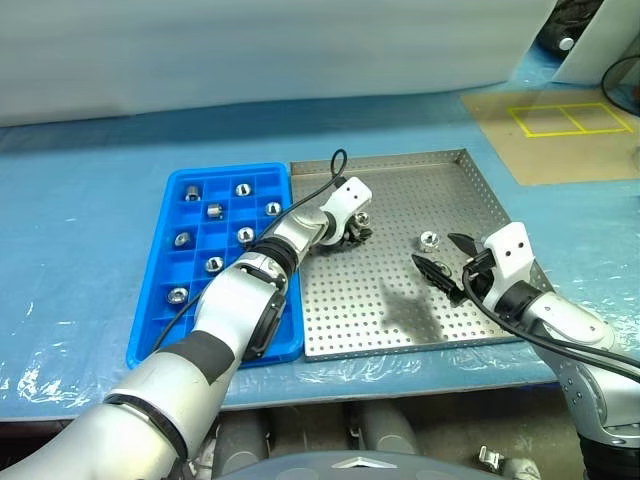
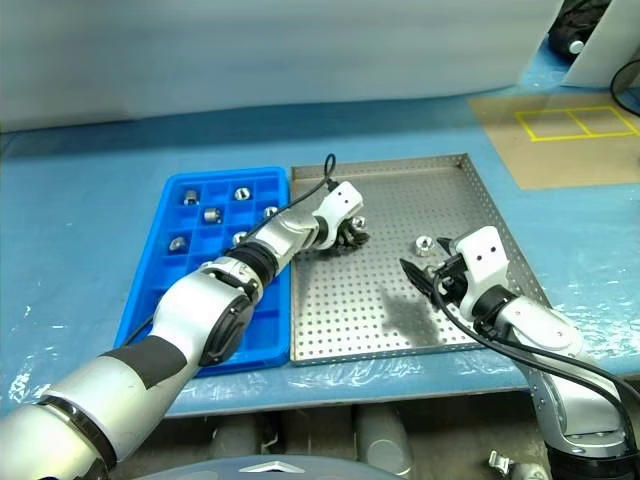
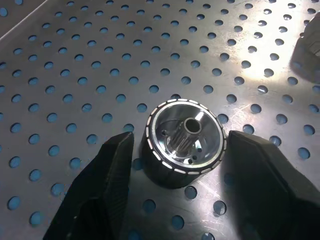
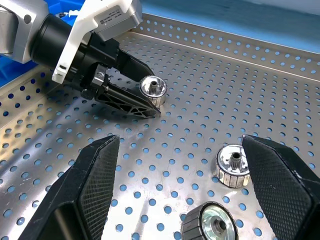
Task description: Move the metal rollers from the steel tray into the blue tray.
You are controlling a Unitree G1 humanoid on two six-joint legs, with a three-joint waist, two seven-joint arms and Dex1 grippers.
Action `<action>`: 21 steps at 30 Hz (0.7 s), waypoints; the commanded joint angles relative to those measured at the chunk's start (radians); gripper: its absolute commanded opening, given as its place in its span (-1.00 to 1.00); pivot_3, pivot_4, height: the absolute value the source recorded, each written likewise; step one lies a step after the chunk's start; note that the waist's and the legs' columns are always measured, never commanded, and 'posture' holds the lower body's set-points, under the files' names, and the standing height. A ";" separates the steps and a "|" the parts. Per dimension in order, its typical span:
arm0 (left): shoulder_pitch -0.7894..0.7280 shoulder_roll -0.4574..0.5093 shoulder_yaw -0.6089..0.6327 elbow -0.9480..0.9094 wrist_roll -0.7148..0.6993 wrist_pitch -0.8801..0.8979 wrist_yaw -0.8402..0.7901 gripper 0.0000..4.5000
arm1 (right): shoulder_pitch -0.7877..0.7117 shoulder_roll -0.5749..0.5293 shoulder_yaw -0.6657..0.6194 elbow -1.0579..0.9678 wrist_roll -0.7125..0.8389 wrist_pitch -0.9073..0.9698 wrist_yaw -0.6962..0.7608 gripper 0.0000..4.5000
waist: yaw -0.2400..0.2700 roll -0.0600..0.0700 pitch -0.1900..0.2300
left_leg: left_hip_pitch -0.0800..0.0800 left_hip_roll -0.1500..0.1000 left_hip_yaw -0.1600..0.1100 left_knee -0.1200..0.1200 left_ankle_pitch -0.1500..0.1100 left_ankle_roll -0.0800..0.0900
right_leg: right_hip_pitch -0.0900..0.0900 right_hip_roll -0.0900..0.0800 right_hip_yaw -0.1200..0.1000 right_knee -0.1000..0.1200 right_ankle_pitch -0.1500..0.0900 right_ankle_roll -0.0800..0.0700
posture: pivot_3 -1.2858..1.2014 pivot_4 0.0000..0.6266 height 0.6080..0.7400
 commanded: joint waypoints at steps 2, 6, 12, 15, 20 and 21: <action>0.006 0.018 -0.016 0.001 0.032 -0.001 -0.021 0.06 | -0.013 -0.002 -0.007 -0.021 0.004 -0.019 0.000 0.79 | -0.006 0.000 0.000 | 0.000 0.000 0.000 0.000 0.000 0.000 | 0.000 0.000 0.000 0.000 0.000 0.000 | -0.46 -0.52 1.00; -0.002 0.032 -0.007 -0.001 0.030 -0.005 -0.037 -0.19 | -0.027 -0.002 -0.001 -0.015 0.008 -0.020 0.007 0.79 | -0.019 0.000 0.000 | -0.002 0.000 -0.001 0.000 0.000 0.001 | 0.000 0.000 -0.001 -0.001 0.000 0.000 | -0.45 -0.52 1.00; -0.041 0.064 0.022 -0.011 0.001 -0.028 -0.110 -0.23 | -0.063 -0.008 0.017 0.012 0.010 -0.023 0.032 0.79 | -0.023 0.000 0.000 | -0.003 -0.001 -0.001 0.000 -0.001 0.002 | -0.001 0.000 -0.001 -0.002 0.000 0.000 | -0.42 -0.52 1.00; -0.084 0.084 0.063 -0.023 -0.040 -0.046 -0.166 -0.23 | -0.083 -0.008 0.031 0.029 0.006 -0.029 0.042 0.79 | -0.022 0.000 0.000 | -0.004 -0.001 -0.001 0.000 -0.001 0.002 | -0.004 0.000 -0.001 -0.002 0.000 0.000 | -0.41 -0.52 1.00; -0.165 0.174 0.128 -0.046 -0.108 -0.059 -0.327 -0.23 | -0.140 -0.008 0.067 0.092 -0.005 -0.053 0.071 0.79 | -0.015 0.000 0.000 | -0.013 -0.001 -0.001 0.000 -0.001 0.003 | -0.012 -0.001 -0.001 0.000 0.000 0.000 | -0.36 -0.52 1.00; -0.177 0.201 0.133 -0.049 -0.114 -0.065 -0.350 -0.23 | -0.159 -0.010 0.080 0.113 -0.011 -0.064 0.081 0.79 | -0.015 0.000 0.000 | -0.013 -0.001 -0.001 0.000 -0.001 0.003 | -0.012 -0.001 -0.001 0.000 0.000 0.000 | -0.34 -0.52 1.00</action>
